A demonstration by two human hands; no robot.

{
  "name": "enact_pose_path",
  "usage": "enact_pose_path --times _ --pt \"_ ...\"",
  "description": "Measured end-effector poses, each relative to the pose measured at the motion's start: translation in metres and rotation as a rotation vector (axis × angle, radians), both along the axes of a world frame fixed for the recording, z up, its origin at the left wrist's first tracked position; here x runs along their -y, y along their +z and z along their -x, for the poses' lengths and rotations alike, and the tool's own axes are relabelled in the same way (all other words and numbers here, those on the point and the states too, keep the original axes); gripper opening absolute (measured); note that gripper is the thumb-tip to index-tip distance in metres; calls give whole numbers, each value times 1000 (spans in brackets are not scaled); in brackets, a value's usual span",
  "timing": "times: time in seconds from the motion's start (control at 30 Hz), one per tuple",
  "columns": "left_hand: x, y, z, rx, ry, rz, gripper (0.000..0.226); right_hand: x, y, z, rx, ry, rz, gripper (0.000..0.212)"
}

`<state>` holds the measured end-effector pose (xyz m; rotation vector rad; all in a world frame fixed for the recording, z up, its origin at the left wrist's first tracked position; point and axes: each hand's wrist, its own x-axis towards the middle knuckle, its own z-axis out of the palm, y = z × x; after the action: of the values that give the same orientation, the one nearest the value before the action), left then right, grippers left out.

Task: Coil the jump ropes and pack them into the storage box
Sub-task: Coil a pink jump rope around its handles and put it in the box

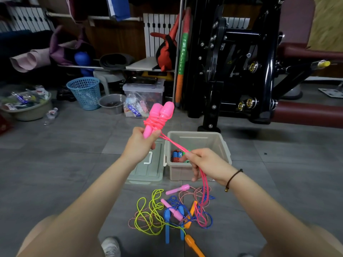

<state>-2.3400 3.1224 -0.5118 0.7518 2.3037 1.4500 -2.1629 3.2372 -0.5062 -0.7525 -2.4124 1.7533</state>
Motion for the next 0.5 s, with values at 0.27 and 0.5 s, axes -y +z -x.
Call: enact_pose_path --times 0.27,0.5 --pt "-6 -13 1 106 -107 30 20 -12 -6 -5 55 -184 -158 25" --pt "-10 -11 -3 -82 -7 0 17 -6 -8 -5 0 -201 -686 12"
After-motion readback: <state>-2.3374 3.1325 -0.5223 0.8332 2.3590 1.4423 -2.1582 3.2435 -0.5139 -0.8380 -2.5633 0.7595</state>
